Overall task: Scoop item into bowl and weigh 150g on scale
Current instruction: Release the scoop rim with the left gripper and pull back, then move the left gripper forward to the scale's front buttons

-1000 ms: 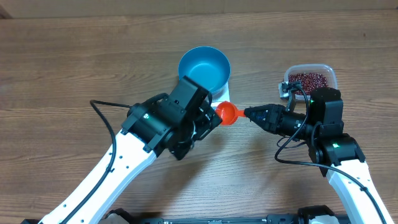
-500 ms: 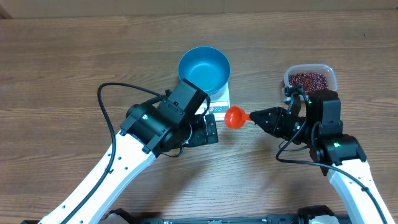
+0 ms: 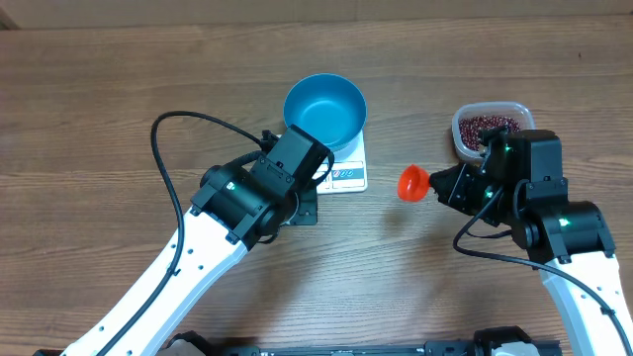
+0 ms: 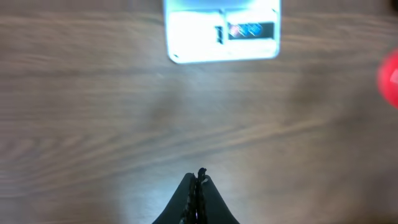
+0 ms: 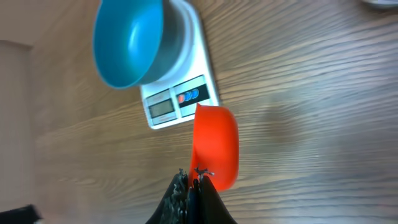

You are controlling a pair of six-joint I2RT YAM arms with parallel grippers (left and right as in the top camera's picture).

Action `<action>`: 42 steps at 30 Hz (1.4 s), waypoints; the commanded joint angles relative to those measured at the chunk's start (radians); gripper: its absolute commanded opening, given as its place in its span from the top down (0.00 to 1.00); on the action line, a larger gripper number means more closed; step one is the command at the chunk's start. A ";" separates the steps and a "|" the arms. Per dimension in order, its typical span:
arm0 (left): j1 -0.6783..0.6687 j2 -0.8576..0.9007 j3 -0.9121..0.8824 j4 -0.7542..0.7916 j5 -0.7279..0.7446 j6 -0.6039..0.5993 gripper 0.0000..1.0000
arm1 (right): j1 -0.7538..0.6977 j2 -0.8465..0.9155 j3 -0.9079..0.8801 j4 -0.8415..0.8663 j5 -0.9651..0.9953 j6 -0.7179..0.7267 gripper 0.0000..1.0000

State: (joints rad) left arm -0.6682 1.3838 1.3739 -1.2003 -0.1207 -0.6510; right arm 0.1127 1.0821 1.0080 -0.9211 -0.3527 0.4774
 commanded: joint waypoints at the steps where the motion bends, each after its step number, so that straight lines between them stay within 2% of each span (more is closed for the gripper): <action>1: -0.006 -0.007 -0.004 0.000 -0.116 0.023 0.96 | 0.004 -0.006 0.031 -0.008 0.076 -0.015 0.96; 7: -0.032 -0.010 -0.020 0.040 -0.176 0.016 0.95 | 0.002 -0.006 0.032 -0.016 0.072 -0.016 0.96; 16: -0.094 -0.110 -0.128 0.208 -0.178 0.121 0.96 | -0.122 -0.015 0.033 -0.080 0.036 -0.057 0.96; 25: -0.093 -0.175 -0.388 0.545 -0.047 0.210 0.96 | -0.176 -0.017 0.033 -0.084 -0.027 -0.094 0.96; 32: -0.093 -0.102 -0.505 0.776 -0.050 0.309 0.96 | -0.176 -0.017 0.033 -0.084 -0.027 -0.094 0.96; 42: -0.095 0.093 -0.508 0.873 -0.036 0.341 0.96 | -0.176 -0.017 0.033 -0.082 -0.027 -0.094 0.96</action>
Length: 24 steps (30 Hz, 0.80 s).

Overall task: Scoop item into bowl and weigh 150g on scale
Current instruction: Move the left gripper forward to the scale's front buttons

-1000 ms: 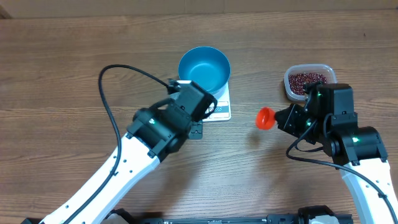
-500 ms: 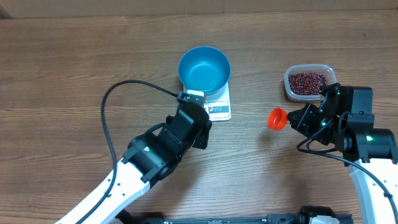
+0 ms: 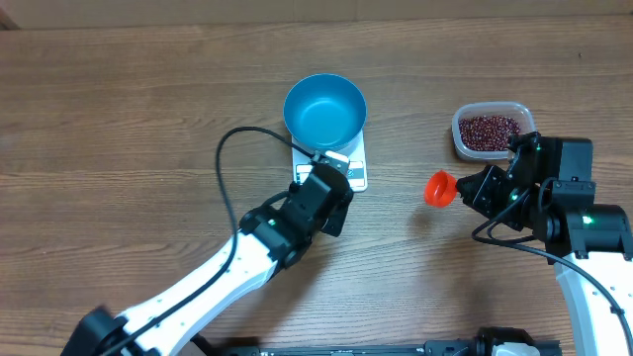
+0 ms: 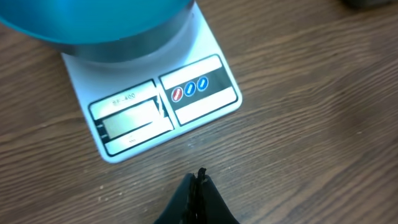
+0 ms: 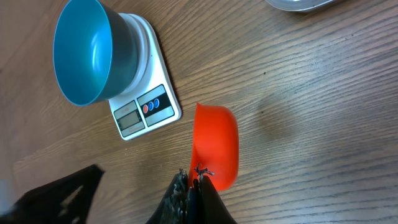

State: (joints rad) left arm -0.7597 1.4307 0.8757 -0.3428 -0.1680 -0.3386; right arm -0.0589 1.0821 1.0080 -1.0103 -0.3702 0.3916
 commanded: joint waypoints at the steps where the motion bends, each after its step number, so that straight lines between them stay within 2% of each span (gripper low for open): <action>1: -0.003 0.066 -0.010 0.029 0.016 0.029 0.96 | -0.004 -0.017 0.033 0.007 -0.009 -0.008 0.96; 7: -0.004 0.119 -0.010 0.095 0.039 0.042 0.96 | -0.004 -0.017 0.033 0.010 -0.008 -0.008 0.97; 15: -0.007 0.119 -0.010 0.137 0.038 0.135 0.96 | -0.004 -0.017 0.033 0.014 -0.009 -0.008 0.96; 24: -0.008 0.119 -0.010 0.140 0.039 0.132 0.96 | -0.004 -0.017 0.033 0.013 -0.009 -0.008 0.96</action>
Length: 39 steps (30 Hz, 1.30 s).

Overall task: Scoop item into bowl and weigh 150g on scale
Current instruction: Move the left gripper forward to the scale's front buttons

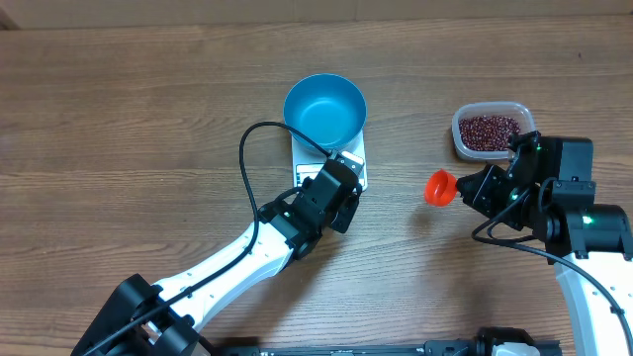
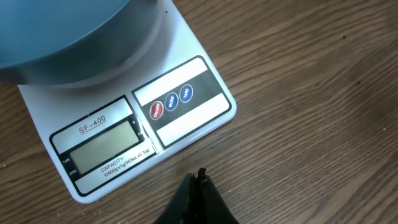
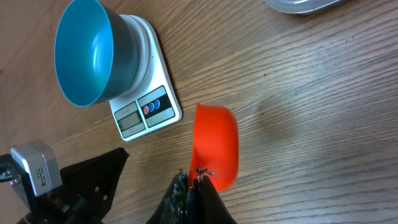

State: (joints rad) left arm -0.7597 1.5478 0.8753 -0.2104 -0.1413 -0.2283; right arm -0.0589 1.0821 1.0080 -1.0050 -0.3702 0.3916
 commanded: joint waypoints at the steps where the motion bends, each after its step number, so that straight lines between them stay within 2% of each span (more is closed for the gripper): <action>1: -0.008 0.002 -0.010 0.007 0.013 0.022 0.96 | -0.004 -0.017 0.033 0.008 -0.009 -0.008 0.96; 13: -0.008 0.003 -0.010 0.009 0.011 0.023 0.96 | -0.004 -0.017 0.033 0.012 -0.008 -0.008 0.96; 21: -0.007 0.051 -0.010 0.071 0.007 0.023 0.96 | -0.004 -0.017 0.033 0.015 -0.005 -0.008 0.96; 28: -0.006 0.060 -0.009 0.070 -0.028 0.077 0.96 | -0.004 -0.017 0.033 0.016 -0.005 -0.008 0.96; 39: -0.006 0.080 -0.009 0.106 -0.071 0.079 0.96 | -0.004 -0.017 0.033 0.014 -0.005 -0.008 0.96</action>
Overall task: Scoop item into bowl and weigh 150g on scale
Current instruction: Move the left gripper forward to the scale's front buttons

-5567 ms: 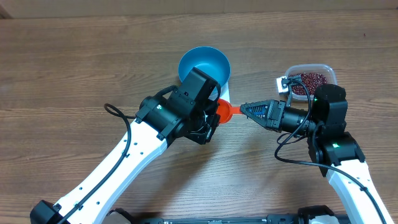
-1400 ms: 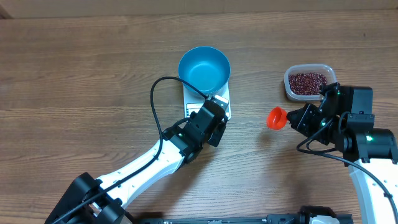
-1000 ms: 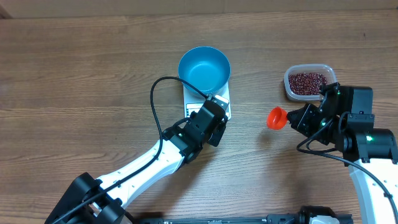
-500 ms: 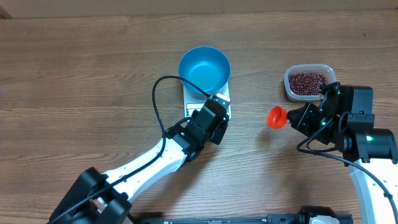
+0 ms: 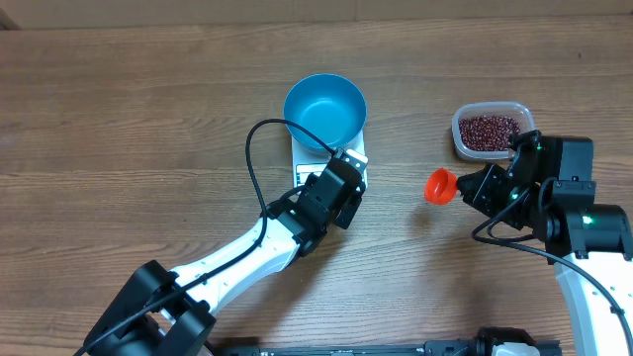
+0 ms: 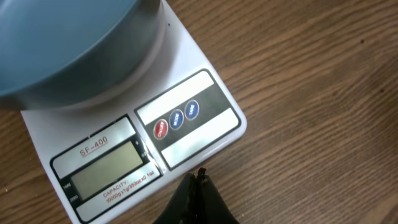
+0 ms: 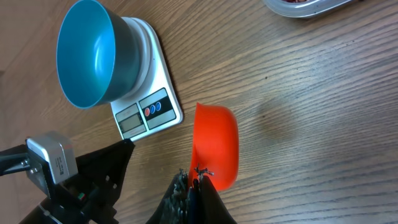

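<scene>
An empty blue bowl sits on a white digital scale; its display and three round buttons show in the left wrist view. My left gripper is shut and empty, its tips just in front of the scale's front edge, below the buttons. To the right, my right gripper is shut on the handle of an orange scoop, held above the table between the scale and a clear tub of dark red beans.
The bean tub stands at the back right of the wooden table, just behind my right arm. A black cable loops over my left arm beside the scale.
My left gripper has moved slightly closer to the scale's buttons, staying shut. The right gripper and the scoop have not moved.
My left gripper, shut, was well short of the scale, while the right held the orange scoop near the scale. Then the left came up to the scale's front edge and the right drew back toward the bean tub. Now the left tips hover at the button panel.
</scene>
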You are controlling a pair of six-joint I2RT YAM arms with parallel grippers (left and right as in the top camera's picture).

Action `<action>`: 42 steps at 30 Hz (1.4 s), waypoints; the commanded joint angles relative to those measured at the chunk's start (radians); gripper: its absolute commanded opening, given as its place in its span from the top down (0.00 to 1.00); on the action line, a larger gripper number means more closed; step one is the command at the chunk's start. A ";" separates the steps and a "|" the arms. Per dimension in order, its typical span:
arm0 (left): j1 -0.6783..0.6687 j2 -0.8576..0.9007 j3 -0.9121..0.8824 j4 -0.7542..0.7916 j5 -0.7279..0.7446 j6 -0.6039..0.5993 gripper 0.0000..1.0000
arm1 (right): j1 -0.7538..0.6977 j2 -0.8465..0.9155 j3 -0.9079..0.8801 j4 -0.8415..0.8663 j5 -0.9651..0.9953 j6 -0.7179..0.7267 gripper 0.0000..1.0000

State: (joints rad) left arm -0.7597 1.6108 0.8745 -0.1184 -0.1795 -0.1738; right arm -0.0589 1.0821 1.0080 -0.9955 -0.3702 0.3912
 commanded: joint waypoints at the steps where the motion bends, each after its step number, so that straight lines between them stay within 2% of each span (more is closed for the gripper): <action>1: -0.006 0.021 -0.008 0.021 -0.036 0.024 0.96 | -0.004 -0.017 0.033 0.005 -0.005 -0.008 0.96; 19: -0.001 0.071 -0.008 0.132 -0.094 0.022 0.96 | -0.004 -0.017 0.033 0.003 -0.005 -0.008 0.96; 29: 0.000 0.103 -0.008 0.138 -0.095 0.123 0.96 | -0.004 -0.016 0.033 0.006 -0.005 -0.008 0.96; 42: 0.012 0.123 -0.008 0.152 -0.119 0.125 0.96 | -0.004 -0.016 0.033 0.013 -0.005 -0.008 0.96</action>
State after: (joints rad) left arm -0.7567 1.7195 0.8745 0.0269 -0.2790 -0.0704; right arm -0.0589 1.0821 1.0080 -0.9882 -0.3702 0.3908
